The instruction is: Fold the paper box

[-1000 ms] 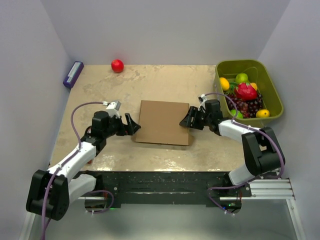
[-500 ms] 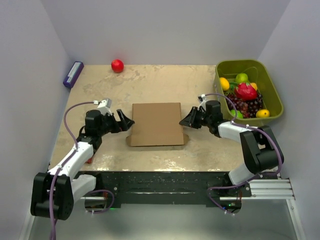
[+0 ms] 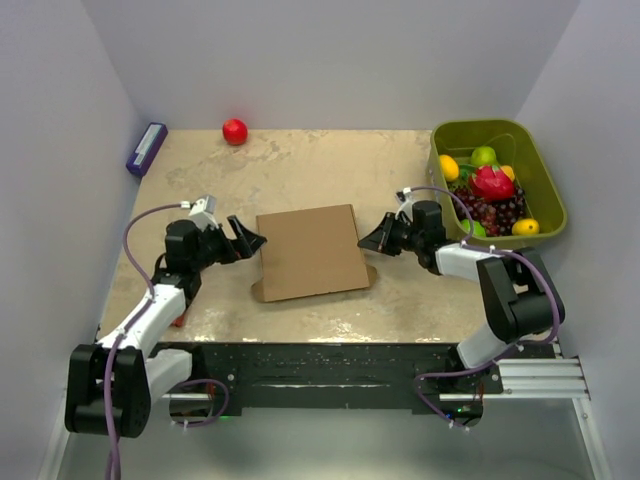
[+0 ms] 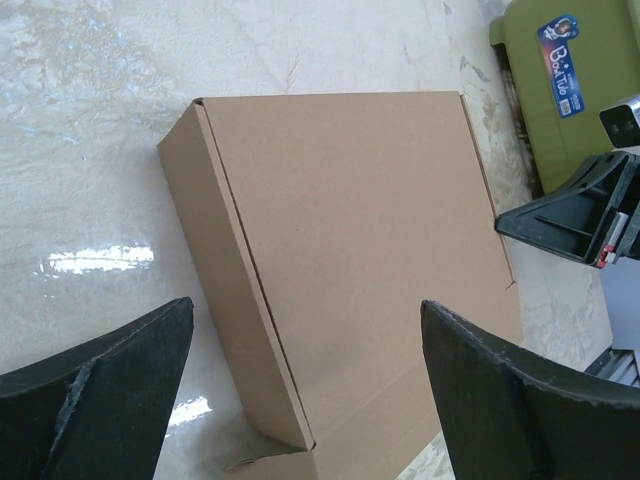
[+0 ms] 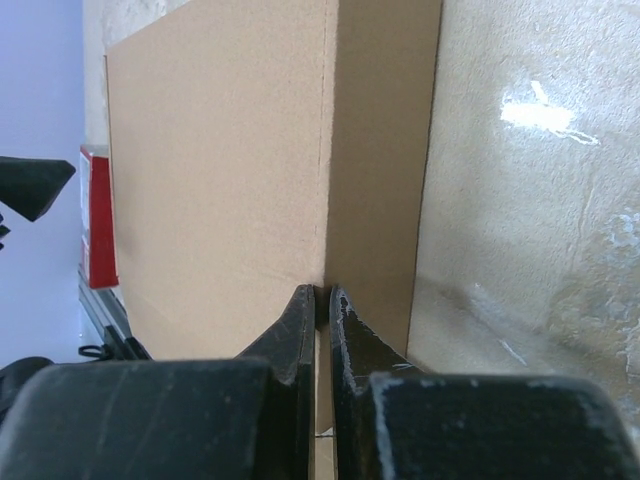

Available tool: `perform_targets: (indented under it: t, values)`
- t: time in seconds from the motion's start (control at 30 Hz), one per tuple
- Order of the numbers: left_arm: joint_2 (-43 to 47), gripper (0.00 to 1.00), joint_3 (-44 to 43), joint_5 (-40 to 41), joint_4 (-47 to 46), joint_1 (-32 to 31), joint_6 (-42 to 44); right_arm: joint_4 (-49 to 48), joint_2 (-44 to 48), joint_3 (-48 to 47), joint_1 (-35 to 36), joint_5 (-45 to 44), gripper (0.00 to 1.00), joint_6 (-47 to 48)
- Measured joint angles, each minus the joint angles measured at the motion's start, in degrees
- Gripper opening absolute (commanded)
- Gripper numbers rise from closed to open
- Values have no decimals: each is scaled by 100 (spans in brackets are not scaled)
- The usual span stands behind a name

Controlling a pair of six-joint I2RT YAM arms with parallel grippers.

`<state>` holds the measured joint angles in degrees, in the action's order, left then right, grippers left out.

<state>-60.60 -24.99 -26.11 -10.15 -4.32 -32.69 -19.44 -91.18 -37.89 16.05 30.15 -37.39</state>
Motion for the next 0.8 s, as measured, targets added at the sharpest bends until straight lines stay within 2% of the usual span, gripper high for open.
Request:
perform_targets:
  t: [0.43, 0.8]
  values:
    - [-310, 98, 391, -236, -505, 11, -393, -247, -186, 13, -175, 262, 0, -59]
    - [-807, 96, 841, -483, -1340, 13, -828, -267, -216, 13, -221, 313, 0, -59]
